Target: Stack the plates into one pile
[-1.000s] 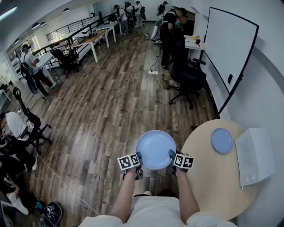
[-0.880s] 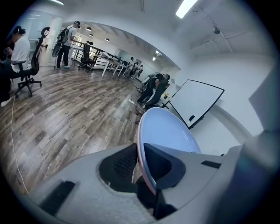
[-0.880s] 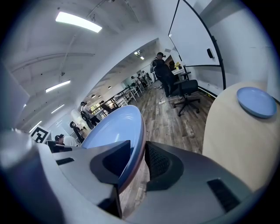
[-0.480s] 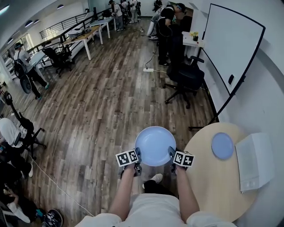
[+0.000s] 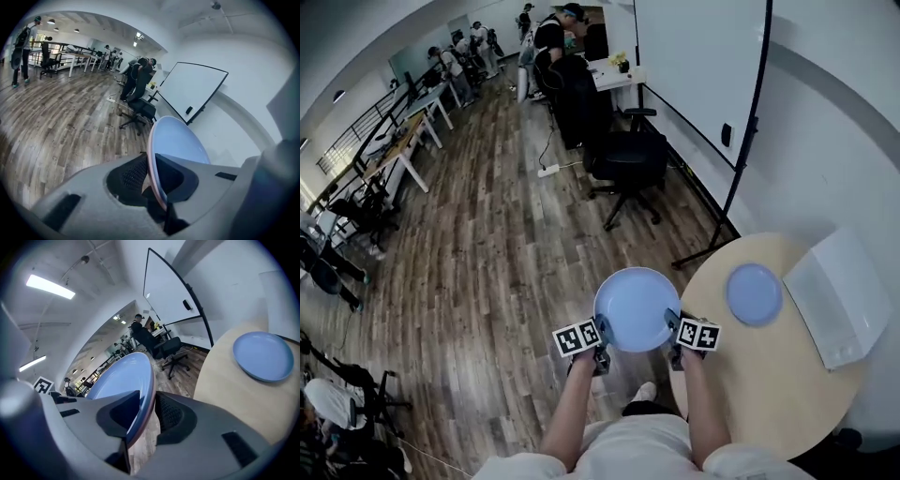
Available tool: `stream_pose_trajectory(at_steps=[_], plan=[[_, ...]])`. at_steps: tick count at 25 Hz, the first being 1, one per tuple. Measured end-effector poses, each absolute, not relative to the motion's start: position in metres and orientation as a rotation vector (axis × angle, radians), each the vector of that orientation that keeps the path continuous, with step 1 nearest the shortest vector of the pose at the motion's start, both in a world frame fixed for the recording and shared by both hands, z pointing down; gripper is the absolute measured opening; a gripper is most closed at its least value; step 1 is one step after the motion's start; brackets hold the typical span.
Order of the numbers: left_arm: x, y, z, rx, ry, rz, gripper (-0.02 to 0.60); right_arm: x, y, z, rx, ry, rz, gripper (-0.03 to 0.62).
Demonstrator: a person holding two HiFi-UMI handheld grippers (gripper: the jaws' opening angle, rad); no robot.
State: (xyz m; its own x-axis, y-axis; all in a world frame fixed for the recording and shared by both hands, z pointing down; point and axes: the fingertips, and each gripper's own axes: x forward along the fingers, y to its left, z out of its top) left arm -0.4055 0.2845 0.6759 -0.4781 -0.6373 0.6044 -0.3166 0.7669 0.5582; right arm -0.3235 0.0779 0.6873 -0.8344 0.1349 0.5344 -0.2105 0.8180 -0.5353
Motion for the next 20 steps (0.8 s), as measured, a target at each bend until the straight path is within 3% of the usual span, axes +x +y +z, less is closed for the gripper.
stream_pose_trajectory(at_steps=[11,20], plan=[[-0.437,0.108,0.659,1.064,-1.950,-0.309,0.048,-0.291,-0.058,0.663,0.463,-2.502,0.914,0.109],[-0.369,-0.059,0.697,1.374,-1.652,-0.032,0.048,-0.167,-0.150,0.705,0.970,-2.353,1.102,0.110]])
